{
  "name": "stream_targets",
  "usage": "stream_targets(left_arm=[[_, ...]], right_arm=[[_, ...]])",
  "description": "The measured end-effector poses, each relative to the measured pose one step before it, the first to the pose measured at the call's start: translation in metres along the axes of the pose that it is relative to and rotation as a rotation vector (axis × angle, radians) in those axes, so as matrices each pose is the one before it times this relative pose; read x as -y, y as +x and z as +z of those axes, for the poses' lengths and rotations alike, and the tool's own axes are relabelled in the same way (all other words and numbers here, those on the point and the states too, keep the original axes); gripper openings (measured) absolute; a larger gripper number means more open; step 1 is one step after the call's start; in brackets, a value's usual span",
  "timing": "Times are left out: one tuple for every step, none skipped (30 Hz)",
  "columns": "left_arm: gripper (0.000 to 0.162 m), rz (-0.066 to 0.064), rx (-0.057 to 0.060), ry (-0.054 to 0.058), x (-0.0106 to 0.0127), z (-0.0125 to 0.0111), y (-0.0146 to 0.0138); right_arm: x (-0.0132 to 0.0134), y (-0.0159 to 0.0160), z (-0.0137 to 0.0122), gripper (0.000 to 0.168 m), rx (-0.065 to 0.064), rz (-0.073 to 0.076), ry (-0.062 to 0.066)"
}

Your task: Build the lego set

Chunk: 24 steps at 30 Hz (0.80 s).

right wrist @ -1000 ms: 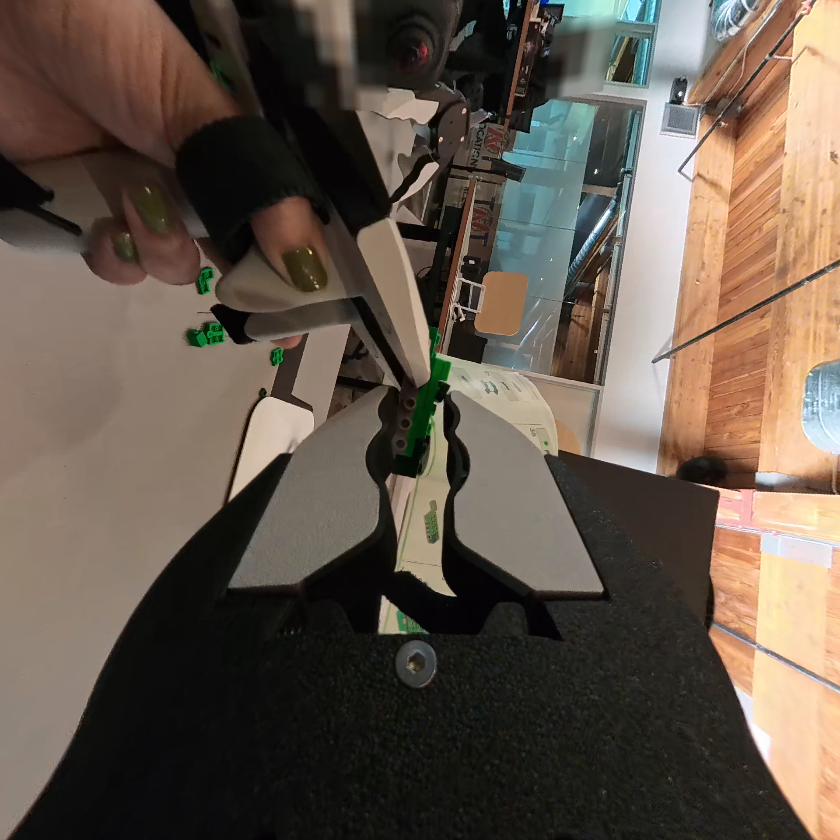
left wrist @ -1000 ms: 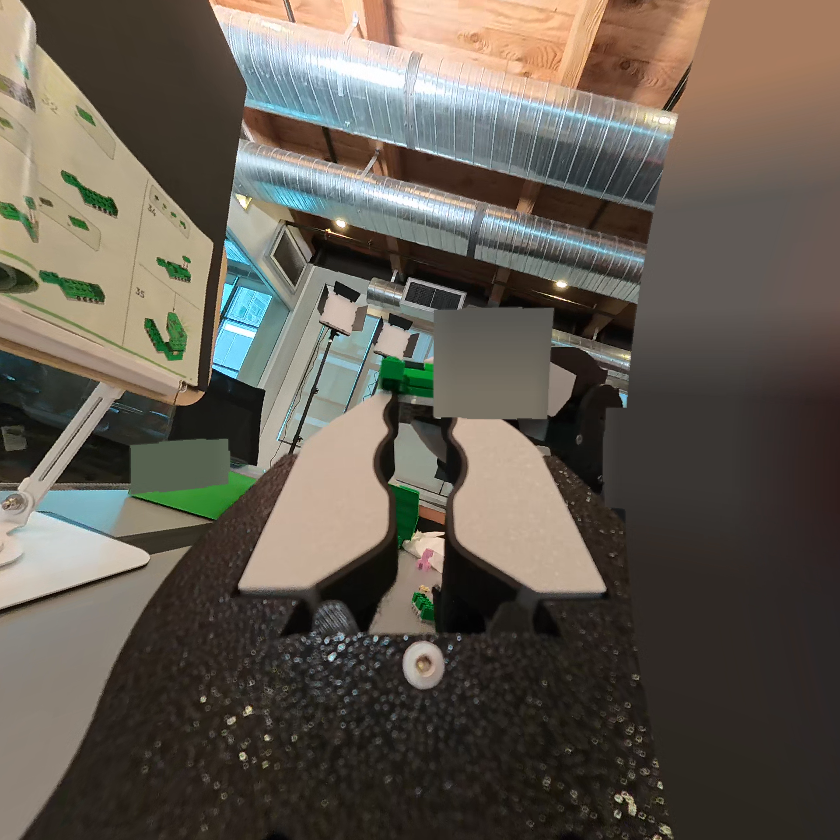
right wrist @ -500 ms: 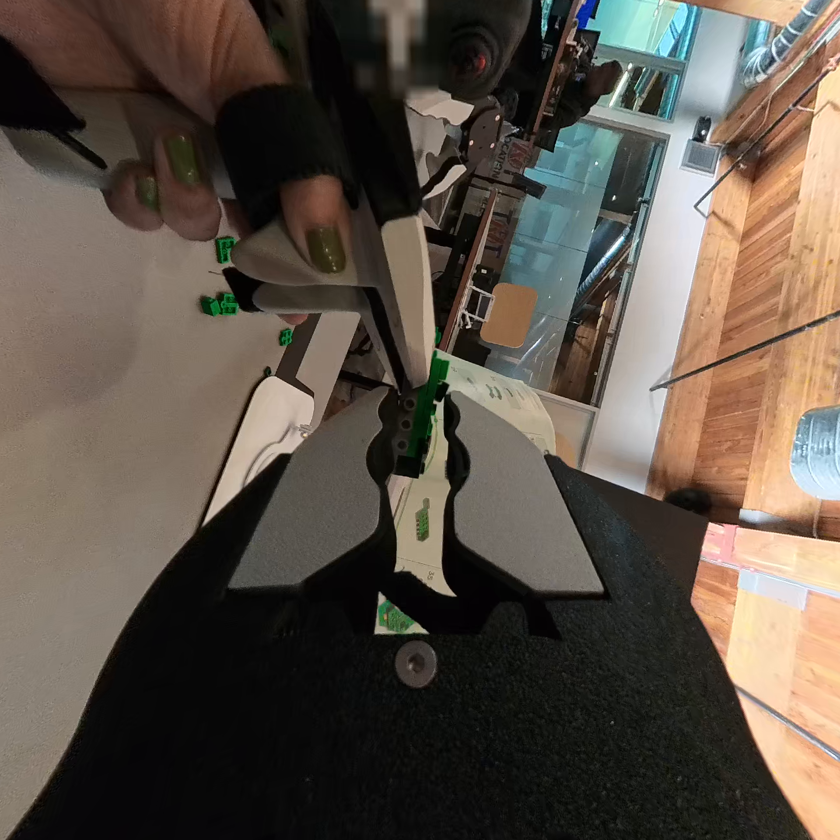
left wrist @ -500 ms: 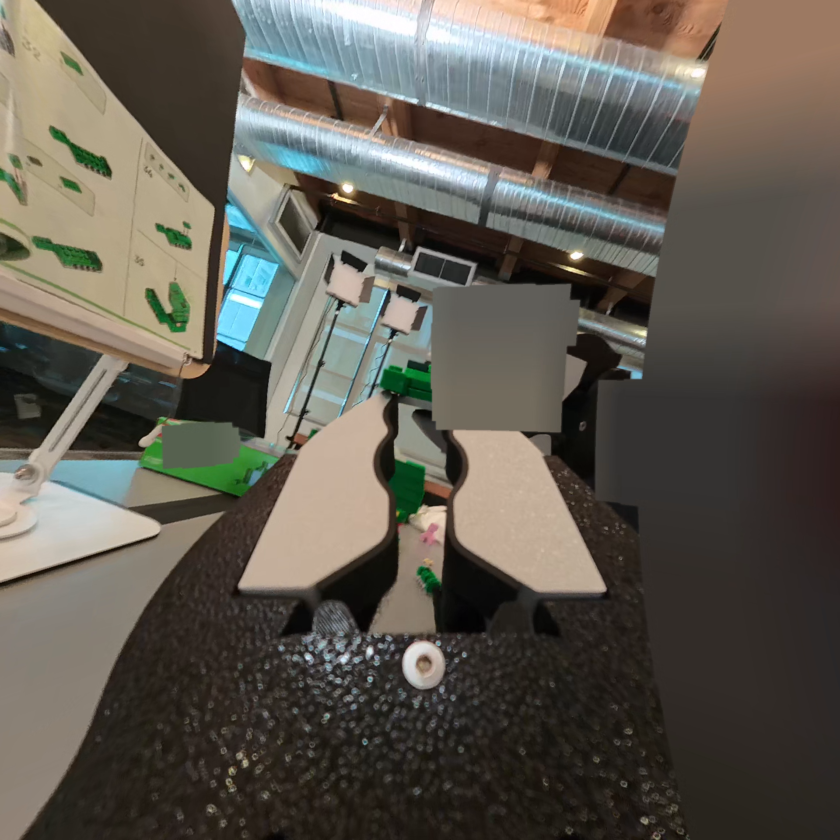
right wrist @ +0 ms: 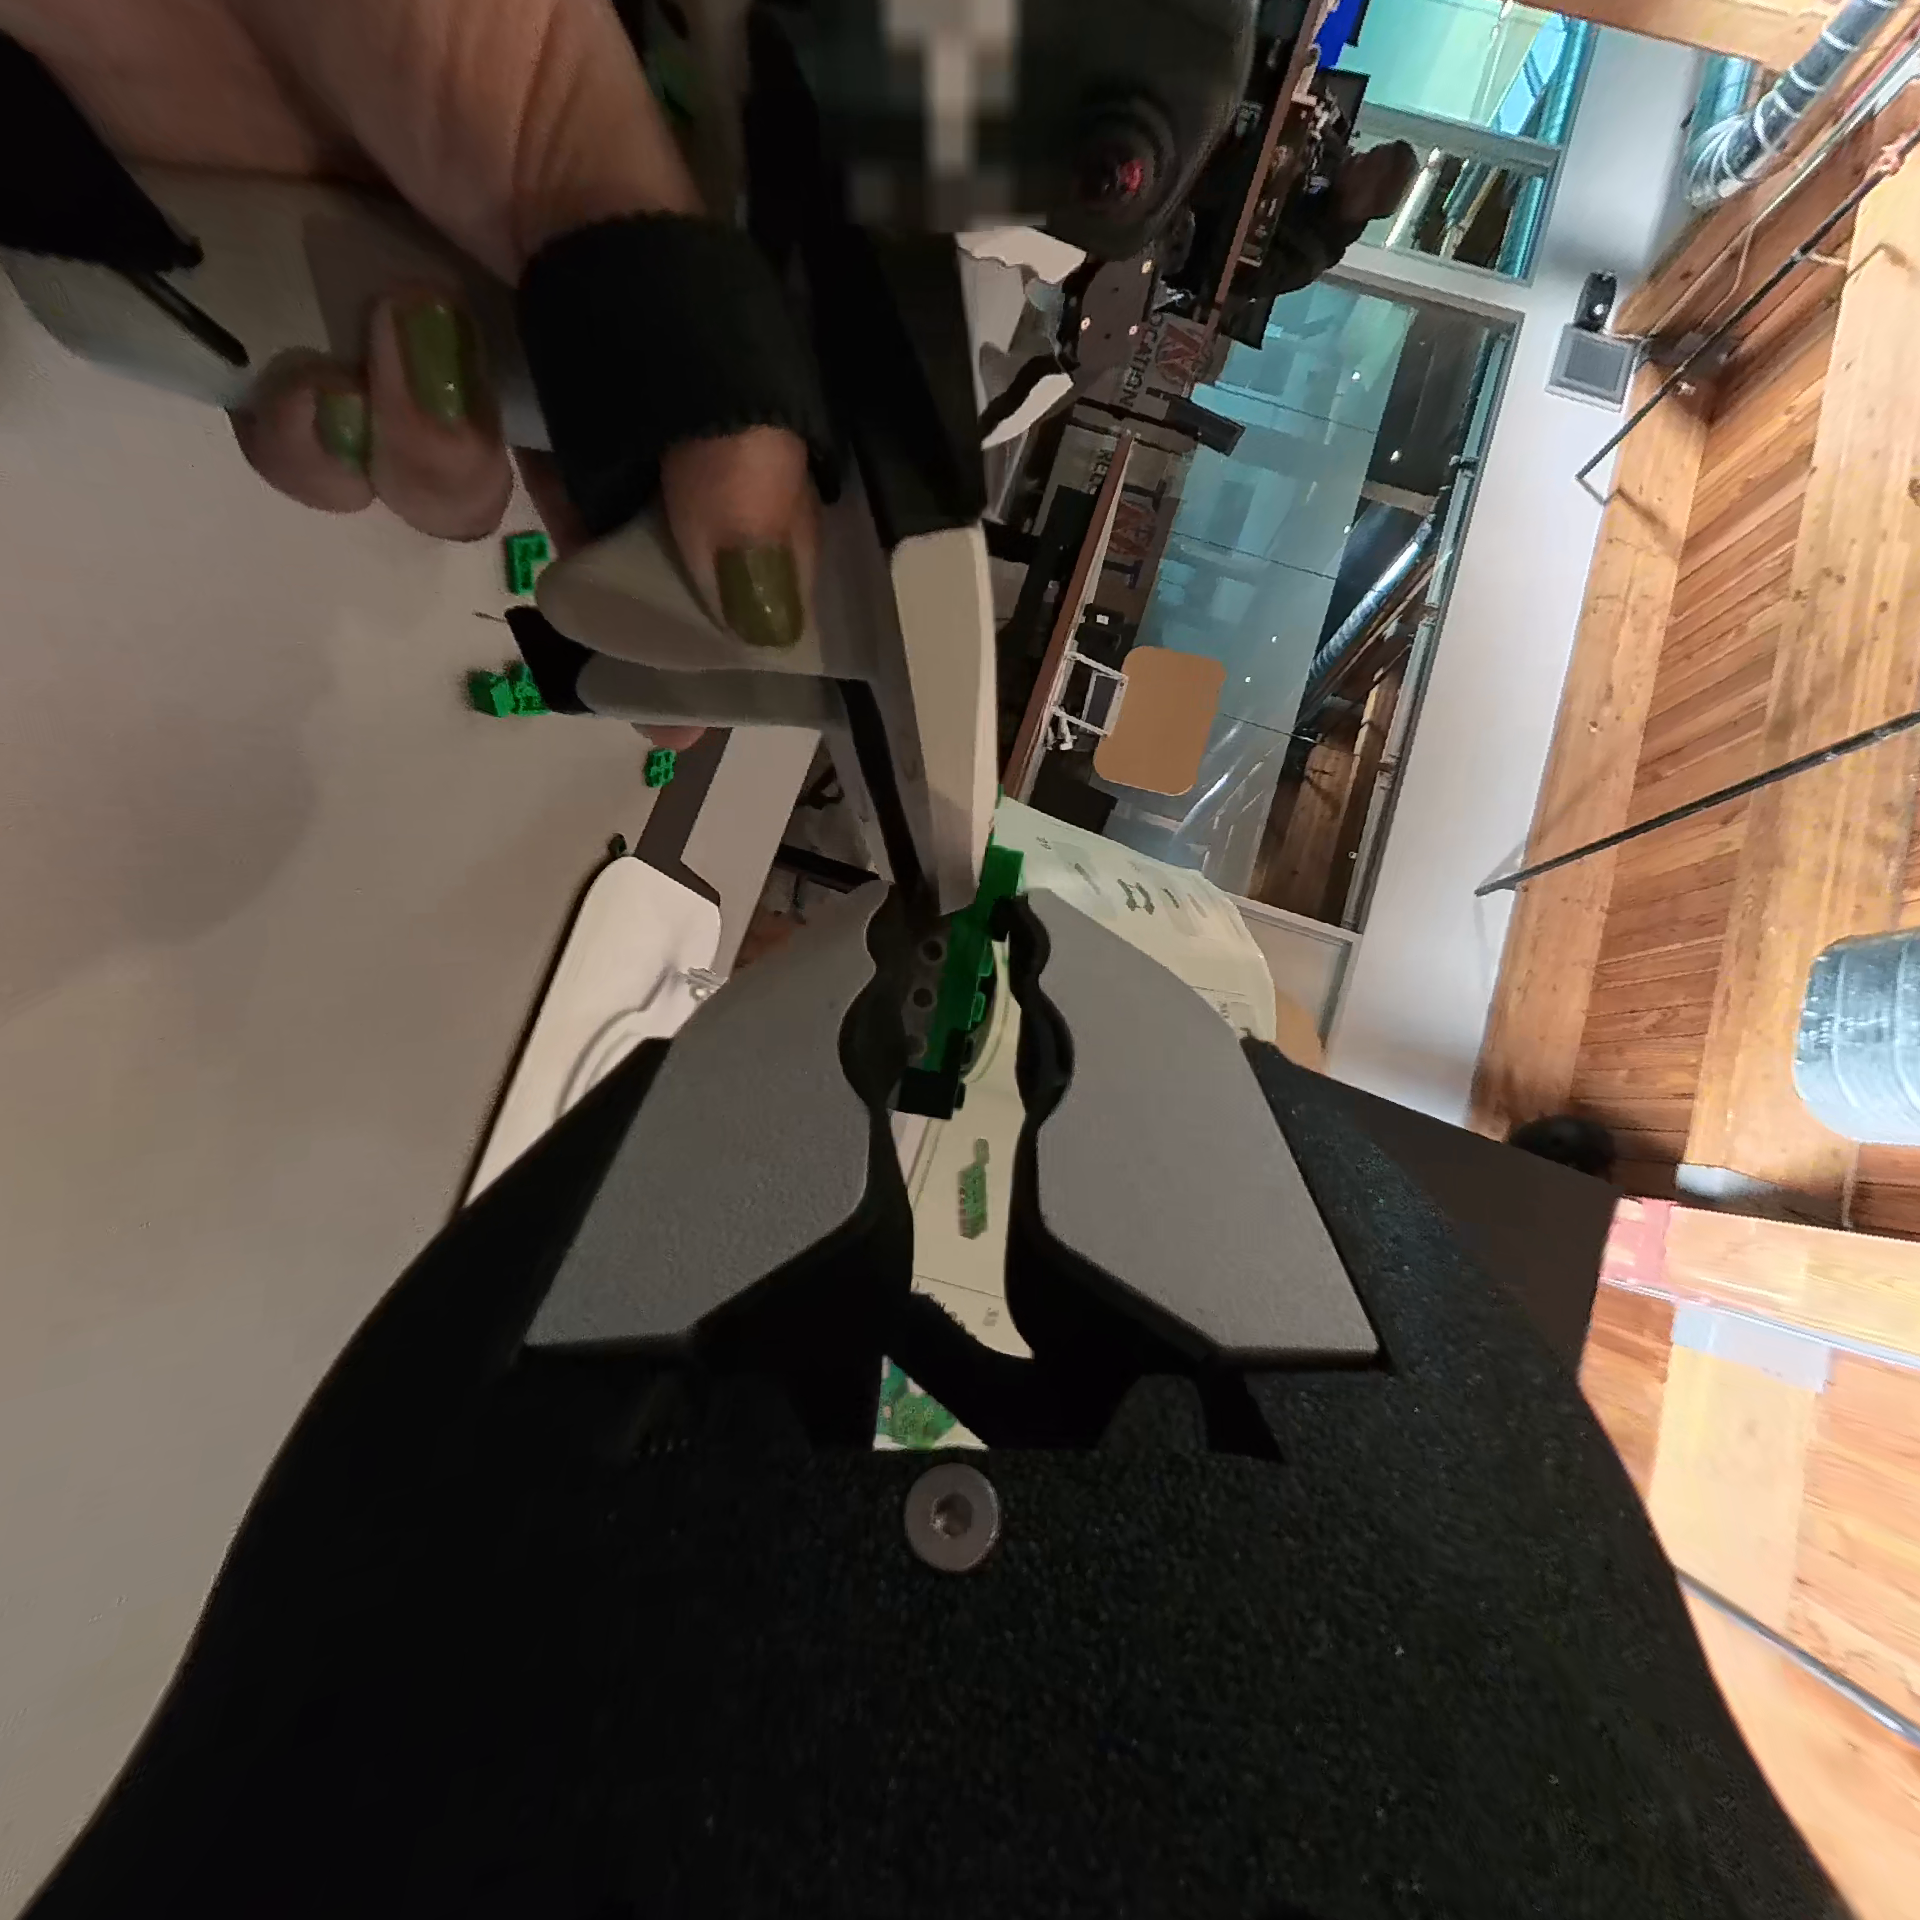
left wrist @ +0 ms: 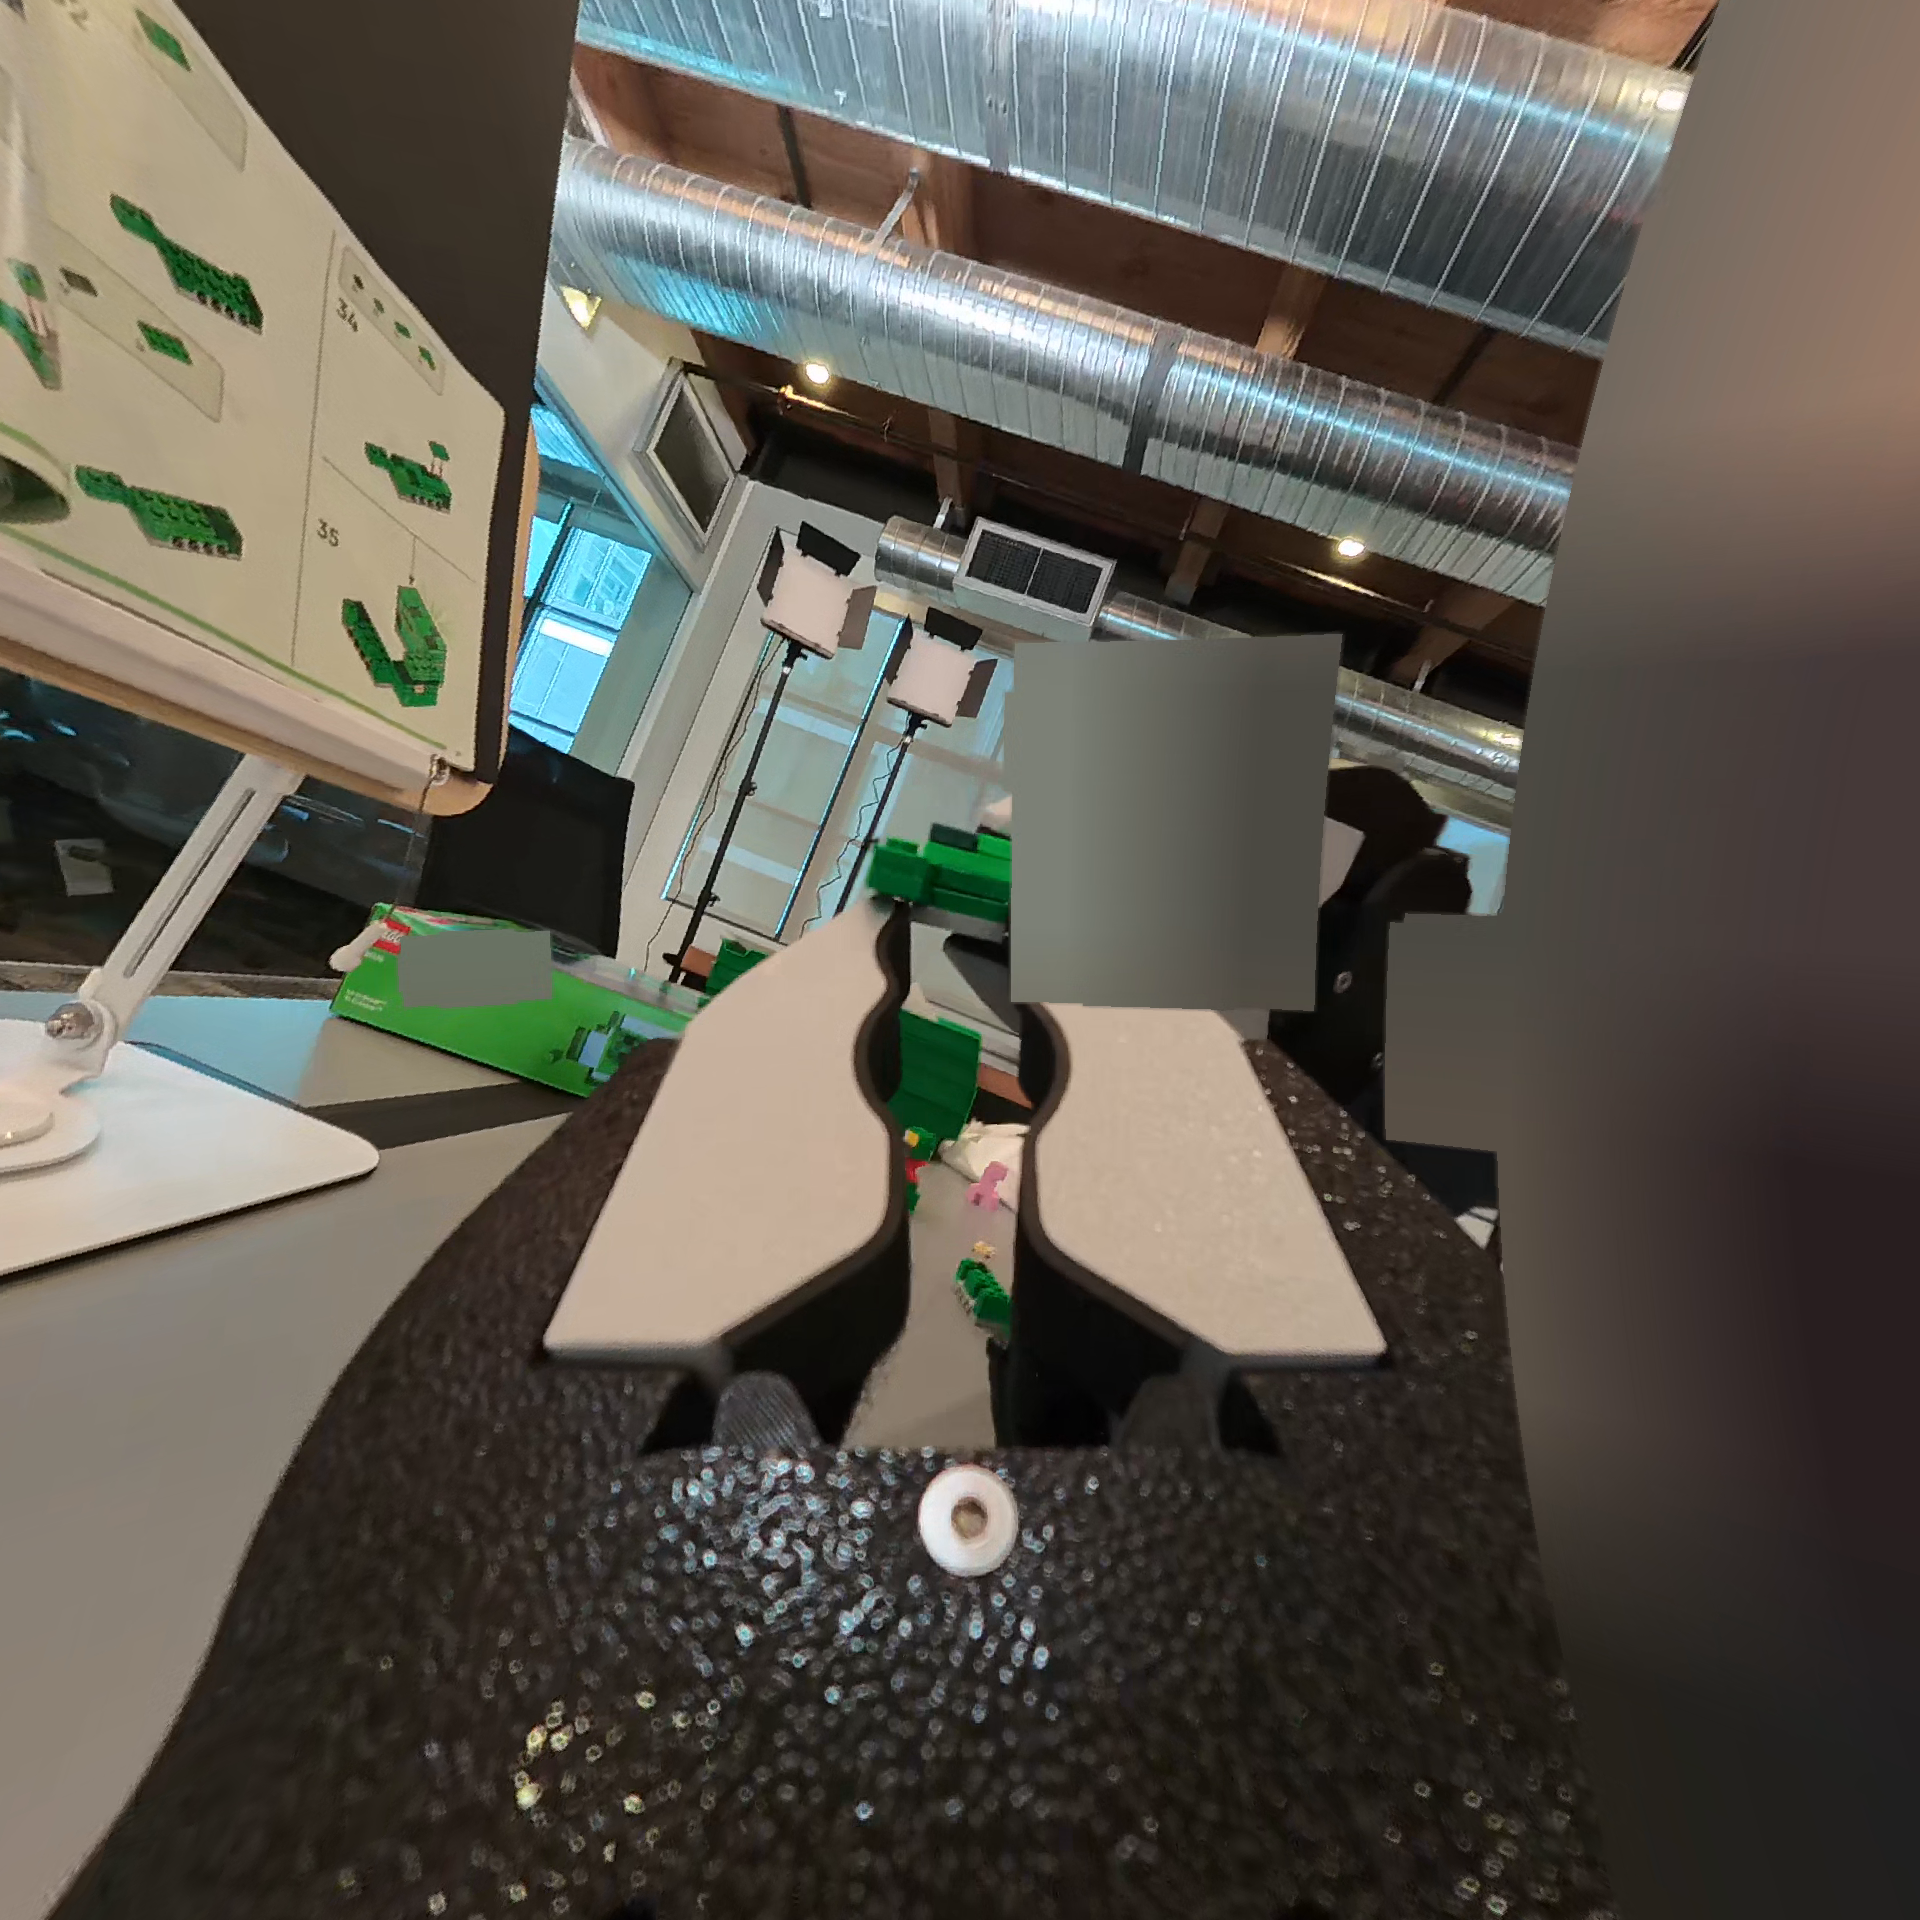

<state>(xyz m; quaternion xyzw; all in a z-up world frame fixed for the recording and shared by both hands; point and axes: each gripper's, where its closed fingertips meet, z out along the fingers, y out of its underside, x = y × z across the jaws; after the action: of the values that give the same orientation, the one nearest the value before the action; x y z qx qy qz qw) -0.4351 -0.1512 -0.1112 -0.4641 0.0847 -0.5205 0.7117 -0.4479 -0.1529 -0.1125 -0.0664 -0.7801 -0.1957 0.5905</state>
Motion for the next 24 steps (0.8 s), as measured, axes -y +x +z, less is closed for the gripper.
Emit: stream_targets(left_arm=[[0.017,-0.0027,-0.0015,0.0024,-0.00021,0.00018,0.00005],[0.017,-0.0060,-0.0020,0.0032,-0.00012,0.00018,-0.00006],[0.017,-0.0048,-0.0033,0.0030,0.00008,0.00016,0.00013],[0.017,0.0005,-0.0053,0.0018,0.00030,0.00001,0.00069],[0.017,0.0035,-0.0088,0.0038,0.00109,0.00026,0.00161],[0.017,0.0033,-0.0128,0.0089,0.00176,0.00034,0.00231],[0.017,0.0026,-0.0031,0.0104,0.00158,-0.00017,0.00070],[0.017,0.0003,0.0092,-0.0051,-0.00096,-0.00044,-0.00160],[0.017,-0.0020,0.0112,-0.0093,-0.00139,-0.00041,-0.00195],[0.017,0.0013,0.0050,-0.0049,-0.00064,-0.00013,-0.00083],[0.017,0.0032,-0.0008,0.0002,0.00019,0.00002,0.00035],[0.017,0.0015,-0.0022,0.0004,0.00028,0.00008,0.00045],[0.017,-0.0001,-0.0012,-0.0005,0.00001,-0.00009,0.00011],[0.017,-0.0011,-0.0007,0.0007,0.00008,-0.00001,0.00000],[0.017,-0.0010,-0.0010,0.0020,0.00032,-0.00009,0.00016],[0.017,-0.0009,-0.0008,0.0020,0.00045,-0.00021,0.00004],[0.017,0.0006,0.0007,0.0010,0.00041,-0.00033,-0.00005],[0.017,0.0008,0.0023,0.0011,0.00027,-0.00045,-0.00035],[0.017,-0.0003,0.0028,-0.0002,0.00004,-0.00025,-0.00038],[0.017,-0.0016,-0.0019,0.0028,0.00035,-0.00032,0.00013],[0.017,-0.0034,-0.0036,0.0031,0.00038,-0.00008,0.00038],[0.017,-0.0027,0.0005,0.0008,-0.00006,-0.00001,-0.00028],[0.017,-0.0024,0.0023,0.0011,-0.00016,0.00001,-0.00052],[0.017,-0.0022,0.0025,0.0005,-0.00023,-0.00003,-0.00056]], right_arm=[[-0.00027,-0.00024,-0.00022,0.017,0.0106,0.0207,0.0026],[-0.00012,-0.00013,-0.00002,0.017,0.0068,0.0188,0.0043],[0.00021,-0.00002,-0.00002,0.017,0.0049,0.0250,0.0061],[0.00069,0.00037,-0.00057,0.017,0.0051,0.0410,0.0107],[0.00106,0.00143,-0.00102,0.017,0.0005,0.0515,0.0163],[0.00060,0.00223,-0.00147,0.017,-0.0088,0.0345,0.0138],[-0.00043,0.00295,-0.00127,0.021,-0.0204,0.0127,0.0057],[-0.00144,0.00128,-0.00073,0.024,-0.0112,0.0011,-0.0052],[-0.00171,-0.00131,0.00000,0.028,0.0049,0.0014,-0.0100],[-0.00050,-0.00091,-0.00020,0.028,-0.0019,-0.0015,-0.0012],[0.00013,-0.00035,-0.00051,0.026,-0.0064,-0.0106,0.0042],[0.00027,-0.00027,-0.00034,0.024,-0.0038,-0.0109,0.0014],[0.00009,-0.00048,-0.00009,0.023,-0.0007,-0.0061,-0.0015],[0.00011,-0.00055,0.00020,0.022,0.0011,-0.0060,-0.0014],[0.00032,-0.00036,0.00013,0.020,-0.0012,-0.0082,0.0008],[0.00031,-0.00067,0.00032,0.018,-0.0005,-0.0087,0.0000],[0.00028,-0.00061,0.00040,0.016,-0.0023,-0.0096,-0.0017],[-0.00001,0.00007,0.00050,0.016,-0.0063,-0.0143,-0.0031],[-0.00022,-0.00001,0.00048,0.016,-0.0030,-0.0157,-0.0053],[0.00039,0.00042,-0.00001,0.016,-0.0031,-0.0114,0.0004],[0.00016,0.00035,-0.00019,0.015,0.0003,-0.0080,0.0022],[-0.00042,-0.00007,0.00010,0.015,0.0039,-0.0070,-0.0024],[-0.00043,-0.00019,0.00023,0.015,0.0015,-0.0065,-0.0022],[-0.00028,-0.00029,0.00034,0.015,-0.0004,0.0010,-0.0032]])
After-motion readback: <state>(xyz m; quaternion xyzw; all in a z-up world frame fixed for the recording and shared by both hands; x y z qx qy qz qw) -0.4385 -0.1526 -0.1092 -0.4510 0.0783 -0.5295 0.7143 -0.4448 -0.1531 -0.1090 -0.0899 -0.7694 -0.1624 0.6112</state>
